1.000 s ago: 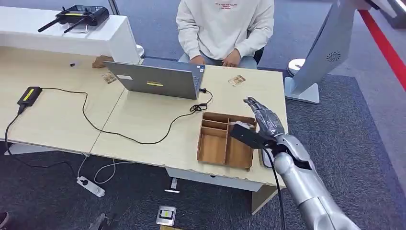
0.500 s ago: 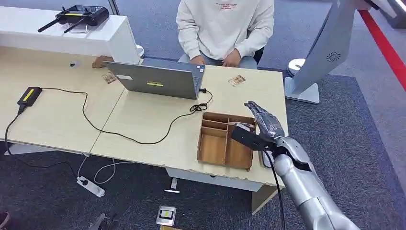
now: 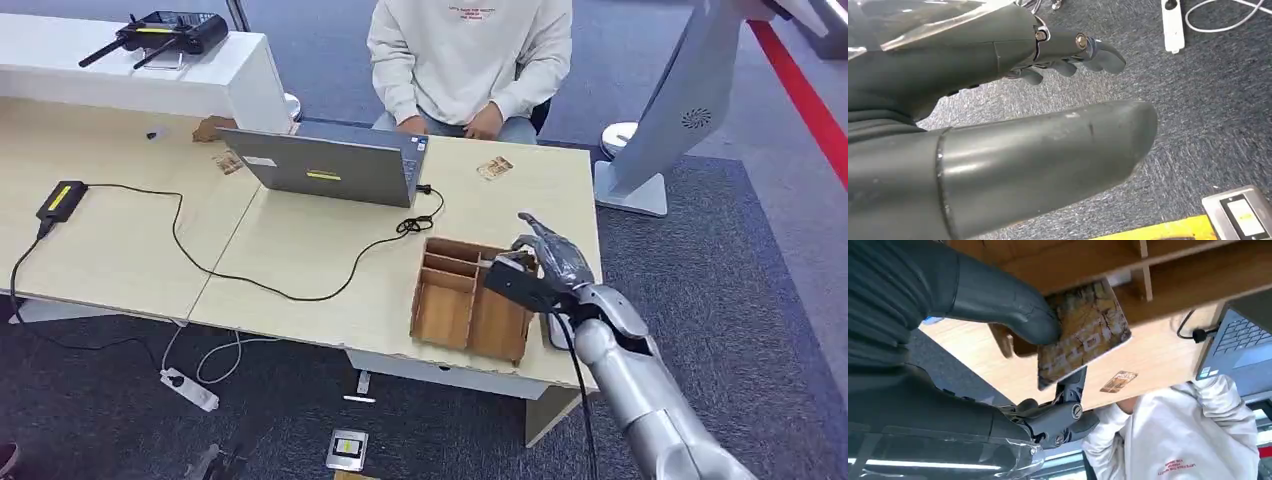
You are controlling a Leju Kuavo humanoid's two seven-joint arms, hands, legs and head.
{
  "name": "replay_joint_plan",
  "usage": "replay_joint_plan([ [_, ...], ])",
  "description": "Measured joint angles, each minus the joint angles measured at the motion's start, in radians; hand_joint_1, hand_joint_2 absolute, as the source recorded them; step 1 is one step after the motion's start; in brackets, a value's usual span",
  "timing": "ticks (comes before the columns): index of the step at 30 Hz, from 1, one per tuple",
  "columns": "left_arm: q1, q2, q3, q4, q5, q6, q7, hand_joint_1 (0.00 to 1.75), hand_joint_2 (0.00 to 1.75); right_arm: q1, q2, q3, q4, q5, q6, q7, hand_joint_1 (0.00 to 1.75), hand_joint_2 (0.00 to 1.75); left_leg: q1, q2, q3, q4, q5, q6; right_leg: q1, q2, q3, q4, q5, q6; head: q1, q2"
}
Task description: Pass the card to the sensor for recognition and then transmit it.
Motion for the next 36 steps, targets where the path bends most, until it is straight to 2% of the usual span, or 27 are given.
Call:
replay_joint_plan([
  [15,-0.013,-0.003,-0.022,0.0,0.004,0.027,0.015,0.0,0.0,0.002,-0.007,0.0,-0.005,-0.016,-0.008,0.016,1.75,1.75,0.0,0.0,0.0,0.0,0.0,0.0,0.0,0.0,0.0,0.0,0.0,0.0,0.0,0.0],
  [21,-0.019,-0.003,-0.035,0.0,0.003,0.03,0.007,0.0,0.0,-0.002,-0.048,-0.006,-0.152,-0.019,0.11,0.063,1.75,1.75,0.0,0.0,0.0,0.001,0.0,0.0,0.0,0.0,0.0,0.0,0.0,0.0,0.0,0.0],
  [27,-0.024,-0.003,-0.05,0.0,0.003,0.035,-0.002,0.0,0.0,-0.007,-0.08,-0.019,-0.259,-0.012,0.115,0.059,1.75,1.75,0.0,0.0,0.0,0.001,0.0,0.0,0.0,0.0,0.0,0.0,0.0,0.0,0.0,0.0],
  [32,-0.025,-0.003,-0.058,0.0,0.003,0.045,-0.012,0.0,0.0,-0.078,-0.13,-0.055,-0.403,-0.046,0.198,0.071,1.75,1.75,0.0,0.0,0.0,0.001,0.0,0.0,0.0,0.0,0.0,0.0,0.0,0.0,0.0,0.0],
  [36,-0.024,-0.003,-0.06,0.0,0.009,0.044,-0.015,0.0,0.0,-0.107,-0.159,-0.078,-0.484,-0.051,0.218,0.075,1.75,1.75,0.0,0.001,0.0,0.001,0.0,0.0,0.0,0.0,0.0,0.0,0.0,0.0,0.0,0.0],
])
